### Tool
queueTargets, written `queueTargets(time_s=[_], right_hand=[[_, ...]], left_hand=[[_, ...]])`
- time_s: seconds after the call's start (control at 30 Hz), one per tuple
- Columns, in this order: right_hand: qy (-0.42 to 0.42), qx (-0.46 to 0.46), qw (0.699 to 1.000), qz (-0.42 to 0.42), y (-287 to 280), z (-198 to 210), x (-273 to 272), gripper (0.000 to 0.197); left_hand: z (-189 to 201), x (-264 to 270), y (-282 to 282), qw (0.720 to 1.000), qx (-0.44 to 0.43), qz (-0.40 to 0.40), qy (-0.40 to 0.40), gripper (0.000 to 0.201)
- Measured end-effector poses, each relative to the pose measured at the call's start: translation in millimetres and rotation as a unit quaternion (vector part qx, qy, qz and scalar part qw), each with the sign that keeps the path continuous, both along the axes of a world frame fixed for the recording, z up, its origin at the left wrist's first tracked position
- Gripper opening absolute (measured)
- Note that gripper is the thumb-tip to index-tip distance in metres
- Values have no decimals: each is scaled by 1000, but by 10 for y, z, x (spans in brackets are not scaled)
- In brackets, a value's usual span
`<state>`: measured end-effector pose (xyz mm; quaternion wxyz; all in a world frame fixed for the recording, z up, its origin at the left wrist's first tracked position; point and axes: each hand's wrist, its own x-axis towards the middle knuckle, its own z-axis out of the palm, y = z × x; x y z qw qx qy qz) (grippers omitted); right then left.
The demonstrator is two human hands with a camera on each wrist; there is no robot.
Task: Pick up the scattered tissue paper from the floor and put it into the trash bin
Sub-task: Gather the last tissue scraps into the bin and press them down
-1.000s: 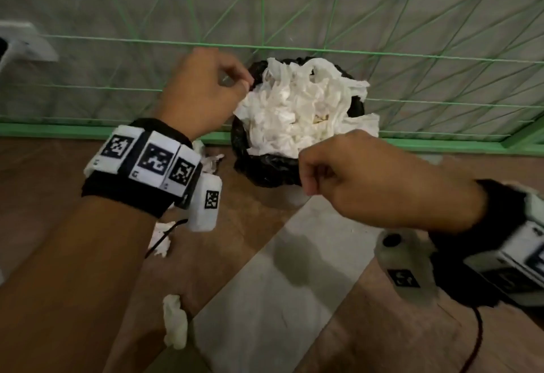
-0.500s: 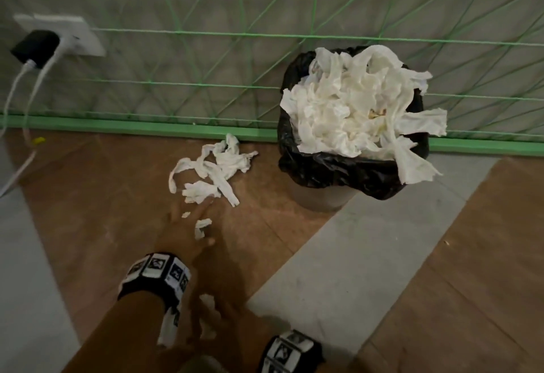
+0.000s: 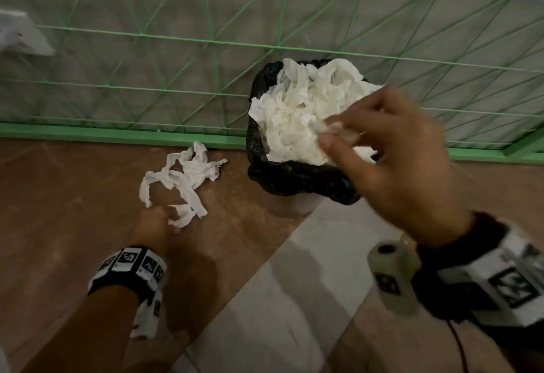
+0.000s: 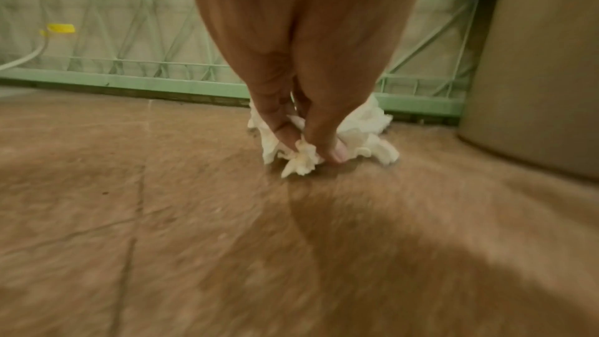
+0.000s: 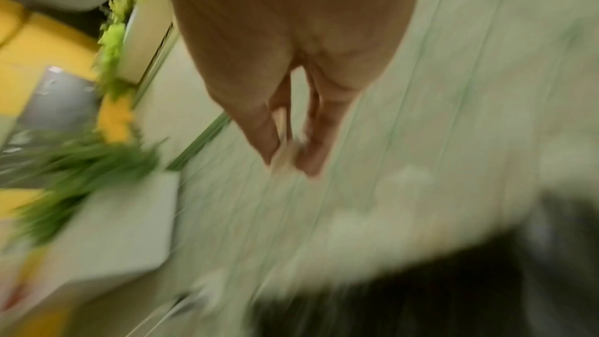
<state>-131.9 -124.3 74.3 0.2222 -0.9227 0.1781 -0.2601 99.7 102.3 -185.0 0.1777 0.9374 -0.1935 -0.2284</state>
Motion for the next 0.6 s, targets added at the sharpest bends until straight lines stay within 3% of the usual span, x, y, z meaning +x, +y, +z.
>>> queueTargets(time_s=[0.07, 0.13, 0.23, 0.3, 0.4, 0.47, 0.53, 0.6], right_hand=[[89, -19, 993, -71, -407, 243, -40, 13], [192, -64, 976, -77, -680, 220, -27, 12], [327, -69, 942, 24, -812, -32, 186, 13], [375, -67, 921, 78, -879, -134, 381, 13], [382, -114, 911, 104, -982, -150, 604, 17], [361, -140, 917, 92, -1040, -112, 700, 19], [335, -143, 930, 54, -1091, -94, 737, 16], [334, -117, 935, 33, -1093, -114, 720, 15]], left_hand=[[154, 64, -53, 999, -39, 4, -32, 21], [456, 170, -185, 990, -126, 16, -54, 23], [1243, 218, -489, 951, -307, 23, -35, 26], [1819, 187, -661, 917, -397, -14, -31, 20], [2647, -31, -858, 856, -509, -93, -16, 16], [2968, -217, -1008, 799, -582, -151, -4, 19], [3085, -376, -1205, 749, -634, -192, 2, 20], [3053, -532, -1425, 740, -646, -185, 40, 21]])
